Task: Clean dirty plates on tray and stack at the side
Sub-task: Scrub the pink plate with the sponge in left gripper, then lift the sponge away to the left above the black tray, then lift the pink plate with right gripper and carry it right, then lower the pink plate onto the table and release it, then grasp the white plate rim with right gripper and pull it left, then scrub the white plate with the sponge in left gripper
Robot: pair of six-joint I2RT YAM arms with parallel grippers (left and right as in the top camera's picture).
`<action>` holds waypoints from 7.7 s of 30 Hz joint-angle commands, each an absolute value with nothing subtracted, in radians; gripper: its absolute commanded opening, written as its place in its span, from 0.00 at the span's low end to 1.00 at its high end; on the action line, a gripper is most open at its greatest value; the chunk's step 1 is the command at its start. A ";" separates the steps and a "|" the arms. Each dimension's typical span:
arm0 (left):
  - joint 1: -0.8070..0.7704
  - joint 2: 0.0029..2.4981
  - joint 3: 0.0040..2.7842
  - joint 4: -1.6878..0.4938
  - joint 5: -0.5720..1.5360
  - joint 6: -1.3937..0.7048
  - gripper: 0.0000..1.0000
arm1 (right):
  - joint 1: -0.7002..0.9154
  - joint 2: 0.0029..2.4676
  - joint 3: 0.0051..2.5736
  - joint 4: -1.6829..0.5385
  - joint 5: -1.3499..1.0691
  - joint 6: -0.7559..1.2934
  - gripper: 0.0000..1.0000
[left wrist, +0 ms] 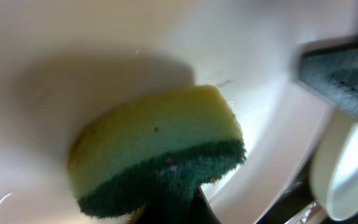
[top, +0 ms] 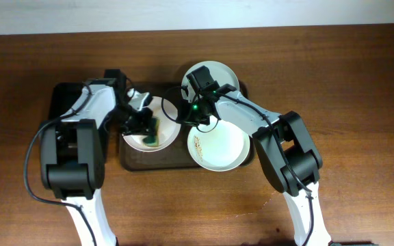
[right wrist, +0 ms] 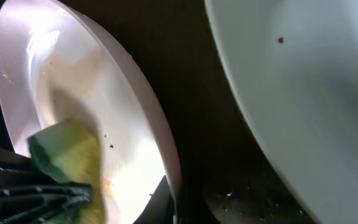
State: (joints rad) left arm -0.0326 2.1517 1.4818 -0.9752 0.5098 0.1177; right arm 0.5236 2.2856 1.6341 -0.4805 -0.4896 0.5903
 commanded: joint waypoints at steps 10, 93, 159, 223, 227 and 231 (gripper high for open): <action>-0.070 2.196 1.464 -0.428 0.377 -0.231 0.01 | 0.535 2.311 1.628 -0.482 -0.512 0.583 0.04; 0.189 2.196 2.155 -1.296 0.238 -0.007 0.01 | 0.902 2.036 1.935 -1.014 0.902 0.401 0.04; 0.177 2.197 2.142 -1.295 0.239 -0.007 0.01 | 0.294 1.933 1.341 -0.947 -0.138 0.368 0.33; 0.052 2.212 2.069 -1.309 0.253 -0.002 0.01 | 0.545 2.169 1.463 -0.536 -0.334 0.807 0.04; 0.052 2.212 2.014 -1.309 0.426 0.130 0.01 | 0.543 2.173 1.463 -0.516 -0.341 0.806 0.04; 0.052 2.212 1.900 -1.256 0.453 0.156 0.01 | 0.543 2.193 1.463 -0.500 -0.364 0.802 0.04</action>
State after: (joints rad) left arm 0.0486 2.2013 1.9724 -1.2804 0.3988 0.1070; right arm 0.5442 2.1479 1.4567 -0.5041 -0.3527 0.8043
